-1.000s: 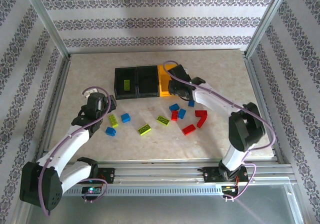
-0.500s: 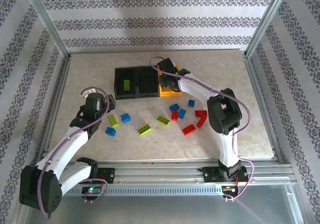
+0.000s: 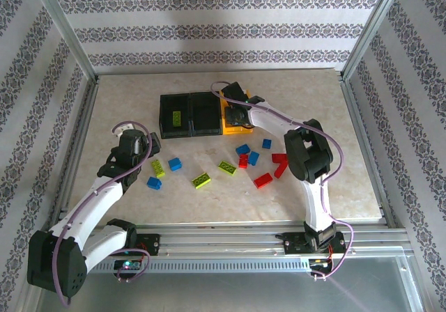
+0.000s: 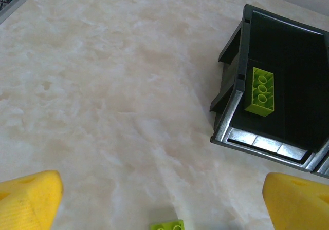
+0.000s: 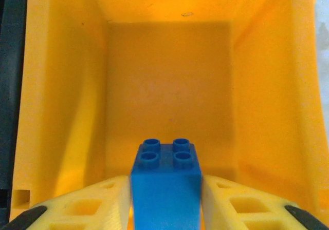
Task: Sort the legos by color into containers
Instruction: Place the lego in the container, then pick up the lego from the center of the table.
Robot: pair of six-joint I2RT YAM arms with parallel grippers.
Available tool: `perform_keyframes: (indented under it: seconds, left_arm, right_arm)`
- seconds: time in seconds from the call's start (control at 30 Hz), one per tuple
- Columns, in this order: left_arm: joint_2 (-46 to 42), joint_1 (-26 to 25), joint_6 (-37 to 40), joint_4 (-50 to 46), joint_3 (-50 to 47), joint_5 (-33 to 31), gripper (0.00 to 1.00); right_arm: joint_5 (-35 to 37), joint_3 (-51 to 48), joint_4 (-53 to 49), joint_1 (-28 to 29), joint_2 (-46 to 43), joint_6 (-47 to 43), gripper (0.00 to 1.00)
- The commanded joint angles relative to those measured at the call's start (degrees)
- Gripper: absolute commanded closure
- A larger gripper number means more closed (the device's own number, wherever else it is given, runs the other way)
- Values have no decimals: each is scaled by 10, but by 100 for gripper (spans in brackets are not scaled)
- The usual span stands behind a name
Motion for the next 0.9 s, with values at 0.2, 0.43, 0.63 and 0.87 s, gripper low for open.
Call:
perform_keyframes:
  seconds: [0.2, 0.43, 0.63, 0.87]
  left_arm:
    - [-13, 9, 4, -10, -5, -10, 0]
    - [-21, 9, 4, -2, -10, -6, 0]
    - [-18, 10, 4, 3, -12, -2, 0]
    - [-17, 10, -1, 8, -14, 2, 0]
  right_arm:
    - [-5, -8, -8, 2, -80, 5, 57]
    - [11, -110, -5, -3, -185, 42, 55]
    - [-6, -217, -20, -39, -259, 84, 53]
    - [-37, -294, -22, -86, -271, 105, 49]
